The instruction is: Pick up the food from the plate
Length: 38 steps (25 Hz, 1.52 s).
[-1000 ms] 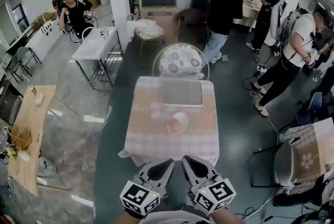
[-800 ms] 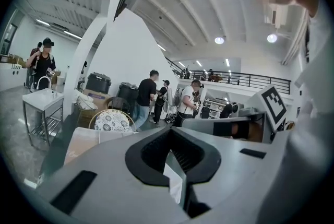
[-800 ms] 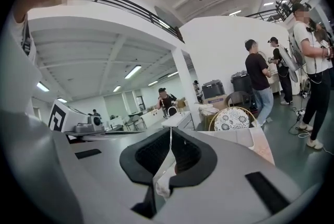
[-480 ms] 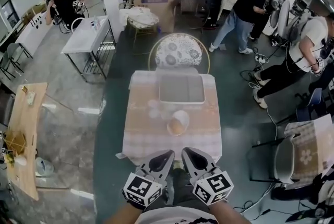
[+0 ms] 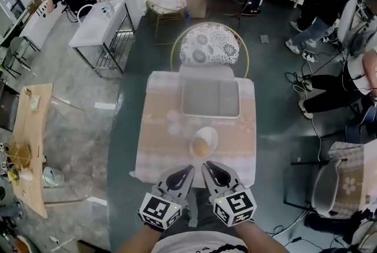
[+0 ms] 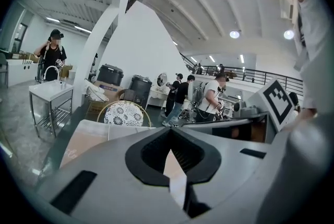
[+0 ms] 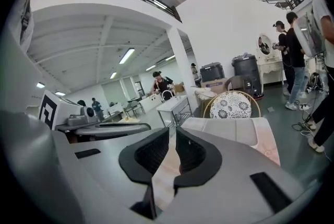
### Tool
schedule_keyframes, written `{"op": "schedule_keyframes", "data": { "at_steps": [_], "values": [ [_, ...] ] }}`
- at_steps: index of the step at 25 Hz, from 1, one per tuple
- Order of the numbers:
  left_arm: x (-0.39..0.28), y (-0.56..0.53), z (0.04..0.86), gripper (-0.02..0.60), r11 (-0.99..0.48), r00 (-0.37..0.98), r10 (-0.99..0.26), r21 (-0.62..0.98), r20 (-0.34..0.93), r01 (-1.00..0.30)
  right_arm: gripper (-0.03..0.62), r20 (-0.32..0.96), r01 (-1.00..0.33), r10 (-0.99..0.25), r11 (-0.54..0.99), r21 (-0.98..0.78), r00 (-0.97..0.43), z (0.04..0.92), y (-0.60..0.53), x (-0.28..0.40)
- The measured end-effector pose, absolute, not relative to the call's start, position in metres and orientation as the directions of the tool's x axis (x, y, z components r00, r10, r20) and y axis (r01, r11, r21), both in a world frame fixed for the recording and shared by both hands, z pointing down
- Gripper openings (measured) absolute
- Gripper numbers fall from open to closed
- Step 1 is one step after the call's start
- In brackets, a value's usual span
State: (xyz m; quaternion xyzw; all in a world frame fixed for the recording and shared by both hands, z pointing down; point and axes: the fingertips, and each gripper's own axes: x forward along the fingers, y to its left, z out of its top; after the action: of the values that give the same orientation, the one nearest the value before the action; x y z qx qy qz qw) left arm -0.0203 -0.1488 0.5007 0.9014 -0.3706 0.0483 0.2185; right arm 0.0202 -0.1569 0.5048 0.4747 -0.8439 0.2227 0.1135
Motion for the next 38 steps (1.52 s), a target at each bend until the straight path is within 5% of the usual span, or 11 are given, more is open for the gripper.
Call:
{"op": "schedule_keyframes", "data": {
  "at_steps": [11,25,38],
  "values": [
    [-0.001,-0.196,0.569,0.006,-0.583,0.688,-0.649,0.367,0.325,-0.724,0.035,0.531,-0.845,-0.659,0.451,-0.288,-0.533,0.597,-0.201,0.038],
    [-0.006,-0.219,0.632,0.006,-0.538,0.671,-0.622,0.404,0.403,-0.74,0.212,0.686,-0.846,-0.521,0.45,-0.285,-0.508,0.714,-0.223,0.041],
    [-0.014,-0.217,0.648,0.006,-0.532,0.672,-0.611,0.412,0.418,-0.74,0.281,0.775,-0.86,-0.445,0.45,-0.24,-0.449,0.783,-0.22,0.034]
  ]
}}
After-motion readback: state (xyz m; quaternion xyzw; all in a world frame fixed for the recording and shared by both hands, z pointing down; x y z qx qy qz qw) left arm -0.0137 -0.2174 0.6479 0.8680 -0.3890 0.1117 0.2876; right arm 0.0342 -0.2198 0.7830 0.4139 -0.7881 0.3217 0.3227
